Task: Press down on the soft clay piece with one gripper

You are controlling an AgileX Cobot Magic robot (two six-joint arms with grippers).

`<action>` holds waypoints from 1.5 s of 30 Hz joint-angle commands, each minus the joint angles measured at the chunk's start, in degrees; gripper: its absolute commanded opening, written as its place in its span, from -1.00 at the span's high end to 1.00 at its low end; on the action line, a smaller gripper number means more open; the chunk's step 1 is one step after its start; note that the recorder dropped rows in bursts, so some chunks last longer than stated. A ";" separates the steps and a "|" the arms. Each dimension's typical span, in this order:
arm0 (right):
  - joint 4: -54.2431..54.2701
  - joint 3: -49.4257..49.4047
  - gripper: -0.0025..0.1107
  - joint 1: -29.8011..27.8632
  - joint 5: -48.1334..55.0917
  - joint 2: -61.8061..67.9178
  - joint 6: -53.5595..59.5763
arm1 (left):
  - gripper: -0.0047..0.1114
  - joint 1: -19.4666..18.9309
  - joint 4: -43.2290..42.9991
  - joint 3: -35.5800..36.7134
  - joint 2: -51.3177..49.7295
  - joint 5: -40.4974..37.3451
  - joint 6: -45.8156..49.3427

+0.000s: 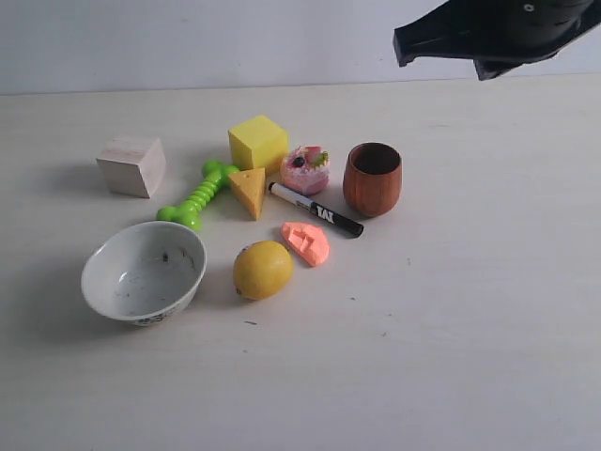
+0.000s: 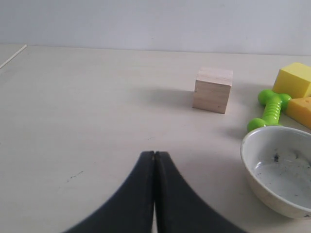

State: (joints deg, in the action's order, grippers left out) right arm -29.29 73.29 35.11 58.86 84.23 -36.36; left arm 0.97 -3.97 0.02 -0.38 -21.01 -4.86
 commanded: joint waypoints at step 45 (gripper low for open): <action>17.95 -61.23 0.96 -38.90 -42.48 -68.55 18.46 | 0.92 0.30 0.13 -0.02 0.38 0.52 0.23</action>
State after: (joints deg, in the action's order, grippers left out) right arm -14.54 15.04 -3.49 18.47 16.86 -21.09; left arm 0.97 -3.94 0.02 -0.38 -21.01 -4.86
